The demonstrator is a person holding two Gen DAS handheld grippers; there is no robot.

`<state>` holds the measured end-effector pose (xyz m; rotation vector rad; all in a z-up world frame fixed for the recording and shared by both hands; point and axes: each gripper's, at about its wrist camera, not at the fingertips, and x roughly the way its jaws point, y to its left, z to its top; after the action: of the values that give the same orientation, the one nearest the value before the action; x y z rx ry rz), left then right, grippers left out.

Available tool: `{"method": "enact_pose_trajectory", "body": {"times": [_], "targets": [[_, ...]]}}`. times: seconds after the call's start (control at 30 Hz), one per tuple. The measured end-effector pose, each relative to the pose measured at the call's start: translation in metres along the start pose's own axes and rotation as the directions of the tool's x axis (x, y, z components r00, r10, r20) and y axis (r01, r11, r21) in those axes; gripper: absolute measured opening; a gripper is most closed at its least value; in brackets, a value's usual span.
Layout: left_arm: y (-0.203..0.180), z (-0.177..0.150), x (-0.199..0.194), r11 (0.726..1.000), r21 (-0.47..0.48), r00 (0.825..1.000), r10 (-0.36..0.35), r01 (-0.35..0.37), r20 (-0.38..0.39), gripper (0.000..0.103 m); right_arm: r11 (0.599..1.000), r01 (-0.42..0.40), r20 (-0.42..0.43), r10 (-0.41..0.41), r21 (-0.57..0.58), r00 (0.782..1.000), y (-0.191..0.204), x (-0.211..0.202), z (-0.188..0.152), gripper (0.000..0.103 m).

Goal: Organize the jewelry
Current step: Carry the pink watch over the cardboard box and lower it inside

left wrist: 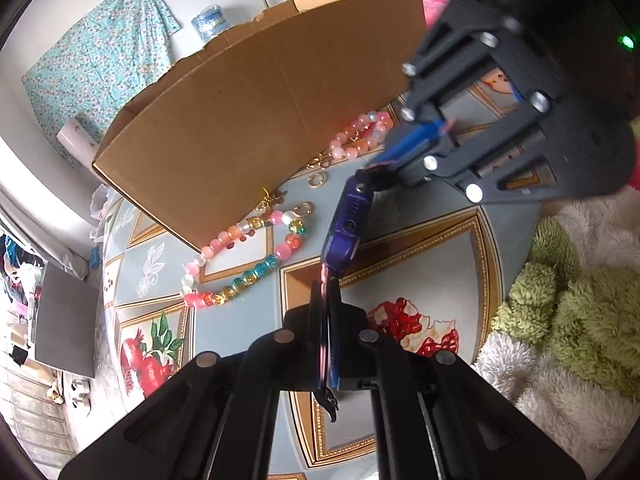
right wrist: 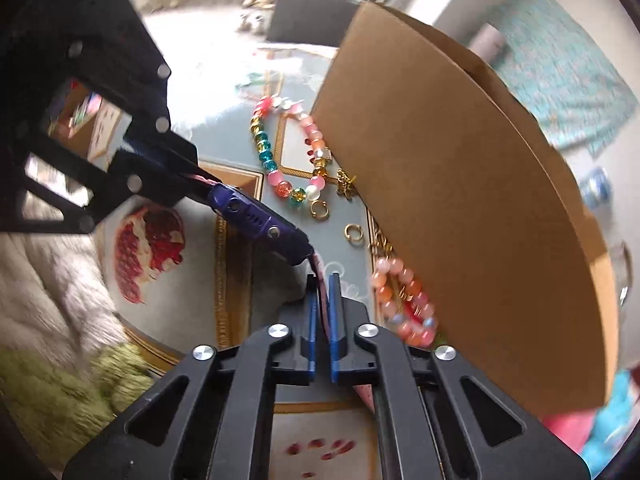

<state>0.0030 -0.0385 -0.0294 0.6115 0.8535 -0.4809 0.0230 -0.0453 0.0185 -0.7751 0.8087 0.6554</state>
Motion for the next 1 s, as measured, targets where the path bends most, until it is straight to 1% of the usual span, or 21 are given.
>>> {"method": "enact_pose_trajectory", "body": {"times": [0.1, 0.17, 0.2, 0.33, 0.43, 0.47, 0.57, 0.63, 0.67, 0.7, 0.73, 0.8, 0.83, 0.87, 0.9, 0.93, 0.97, 1.0], "targets": [[0.001, 0.004, -0.011, 1.000, -0.010, 1.000, 0.016, -0.016, 0.021, 0.003, 0.996, 0.030, 0.032, -0.032, 0.083, 0.999, 0.005, -0.015, -0.006, 0.001], [0.003, 0.010, -0.022, 0.999, -0.016, 0.999, 0.032, -0.032, 0.043, 0.003, 0.989, 0.041, 0.065, -0.051, 0.141, 0.997, 0.004, -0.036, -0.007, 0.001], [0.004, 0.013, -0.029, 0.999, -0.022, 0.998, 0.041, -0.040, 0.055, 0.003, 0.987, 0.044, 0.074, -0.056, 0.156, 0.996, -0.007, -0.044, -0.001, 0.001], [0.012, 0.030, -0.060, 0.996, -0.036, 0.988, 0.086, -0.082, 0.125, 0.003, 0.972, 0.104, 0.148, -0.138, 0.212, 0.979, -0.015, -0.077, 0.005, 0.001], [0.025, 0.052, -0.092, 0.989, -0.044, 0.966, 0.147, -0.141, 0.214, 0.003, 0.956, 0.148, 0.223, -0.207, 0.254, 0.953, -0.029, -0.107, 0.018, 0.001], [0.028, 0.055, -0.102, 0.987, -0.050, 0.958, 0.160, -0.152, 0.238, 0.003, 0.949, 0.164, 0.253, -0.233, 0.268, 0.939, -0.037, -0.119, 0.024, 0.001], [0.049, 0.079, -0.119, 0.982, -0.066, 0.933, 0.188, -0.177, 0.307, 0.003, 0.939, 0.191, 0.308, -0.279, 0.287, 0.909, -0.062, -0.139, 0.040, 0.001], [0.059, 0.096, -0.123, 0.978, -0.071, 0.919, 0.207, -0.195, 0.335, 0.003, 0.937, 0.205, 0.327, -0.296, 0.284, 0.898, -0.080, -0.142, 0.051, 0.001], [0.070, 0.110, -0.120, 0.977, -0.078, 0.914, 0.211, -0.197, 0.345, 0.003, 0.937, 0.207, 0.331, -0.297, 0.280, 0.896, -0.094, -0.138, 0.060, 0.001], [0.079, 0.119, -0.117, 0.978, -0.083, 0.914, 0.209, -0.192, 0.348, 0.003, 0.940, 0.195, 0.327, -0.284, 0.279, 0.901, -0.110, -0.134, 0.068, 0.001], [0.091, 0.130, -0.109, 0.980, -0.093, 0.919, 0.195, -0.174, 0.342, 0.003, 0.943, 0.179, 0.321, -0.268, 0.280, 0.909, -0.122, -0.132, 0.069, 0.001], [0.109, 0.147, -0.094, 0.985, -0.117, 0.936, 0.161, -0.130, 0.315, 0.003, 0.954, 0.100, 0.276, -0.181, 0.283, 0.944, -0.158, -0.112, 0.080, 0.001], [0.126, 0.158, -0.079, 0.987, -0.141, 0.954, 0.112, -0.075, 0.278, 0.003, 0.956, 0.070, 0.258, -0.147, 0.286, 0.955, -0.167, -0.102, 0.081, 0.001], [0.136, 0.169, -0.062, 0.987, -0.158, 0.967, 0.077, -0.038, 0.243, 0.003, 0.956, 0.019, 0.214, -0.085, 0.294, 0.973, -0.182, -0.085, 0.084, 0.001], [0.148, 0.178, -0.046, 0.983, -0.186, 0.979, 0.038, 0.000, 0.198, 0.003, 0.953, -0.024, 0.183, -0.033, 0.302, 0.983, -0.193, -0.072, 0.087, 0.001], [0.155, 0.182, -0.036, 0.979, -0.201, 0.987, 0.006, 0.027, 0.163, 0.003, 0.946, -0.072, 0.149, 0.026, 0.316, 0.989, -0.204, -0.057, 0.090, 0.001], [0.165, 0.189, -0.017, 0.973, -0.223, 0.993, -0.044, 0.068, 0.111, 0.003, 0.933, -0.125, 0.101, 0.097, 0.337, 0.990, -0.214, -0.036, 0.090, 0.001], [0.174, 0.193, -0.001, 0.964, -0.248, 0.994, -0.082, 0.098, 0.075, 0.003, 0.921, -0.164, 0.068, 0.149, 0.353, 0.986, -0.219, -0.024, 0.088, 0.001]]}}
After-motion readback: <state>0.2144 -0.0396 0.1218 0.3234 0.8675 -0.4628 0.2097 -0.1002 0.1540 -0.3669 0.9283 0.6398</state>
